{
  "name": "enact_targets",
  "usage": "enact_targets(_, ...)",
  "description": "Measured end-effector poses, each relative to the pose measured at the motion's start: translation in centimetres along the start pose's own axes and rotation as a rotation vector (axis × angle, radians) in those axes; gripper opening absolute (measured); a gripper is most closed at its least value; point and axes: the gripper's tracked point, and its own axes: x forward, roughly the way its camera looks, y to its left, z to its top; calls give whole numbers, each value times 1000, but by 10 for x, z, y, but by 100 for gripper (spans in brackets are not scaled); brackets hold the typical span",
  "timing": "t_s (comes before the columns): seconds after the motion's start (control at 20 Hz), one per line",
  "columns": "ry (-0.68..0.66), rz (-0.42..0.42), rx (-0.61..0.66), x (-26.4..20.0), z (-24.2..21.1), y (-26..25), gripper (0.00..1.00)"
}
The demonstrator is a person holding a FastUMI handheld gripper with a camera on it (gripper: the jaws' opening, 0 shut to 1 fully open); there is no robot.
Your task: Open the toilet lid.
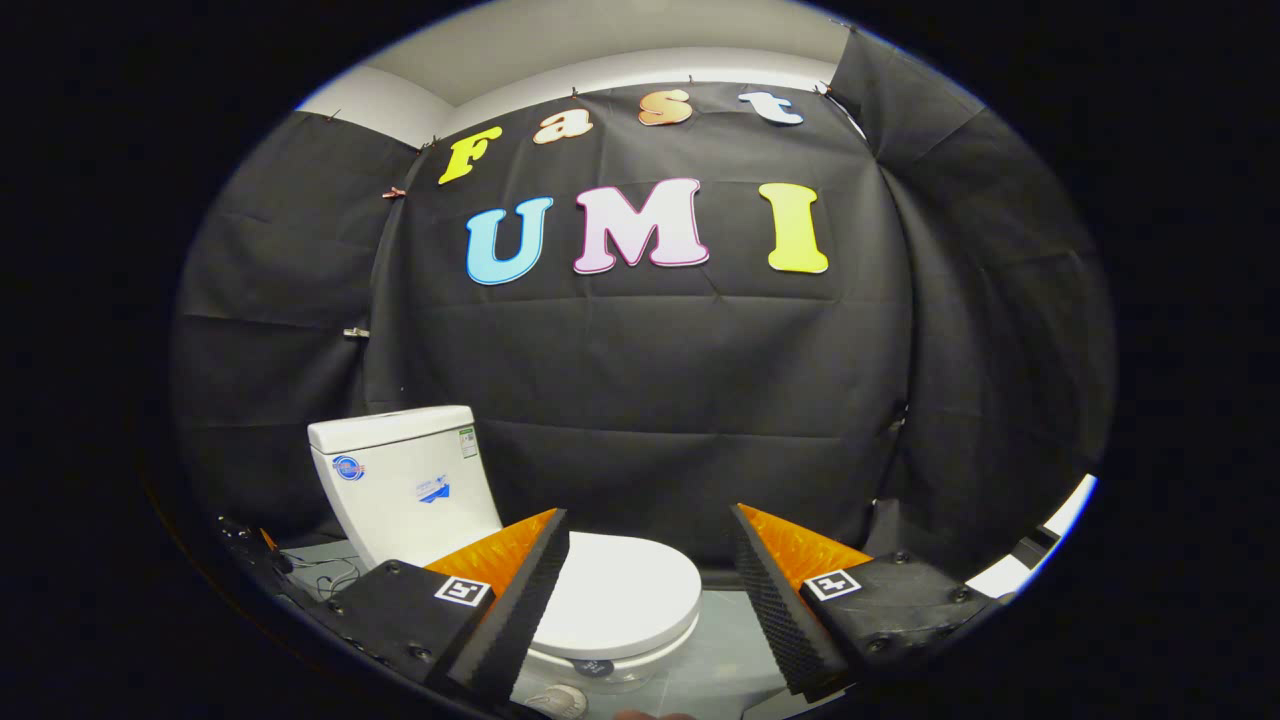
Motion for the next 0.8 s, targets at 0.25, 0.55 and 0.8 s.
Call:
enact_targets(0.25, 205, 52, 130, 17, -55, 21, 99)
enact_targets(0.55, 459, 36, 315, 29, -138, 15, 98)
enact_targets(0.8, 717, -3, 593, 26, -218, 23, 98)
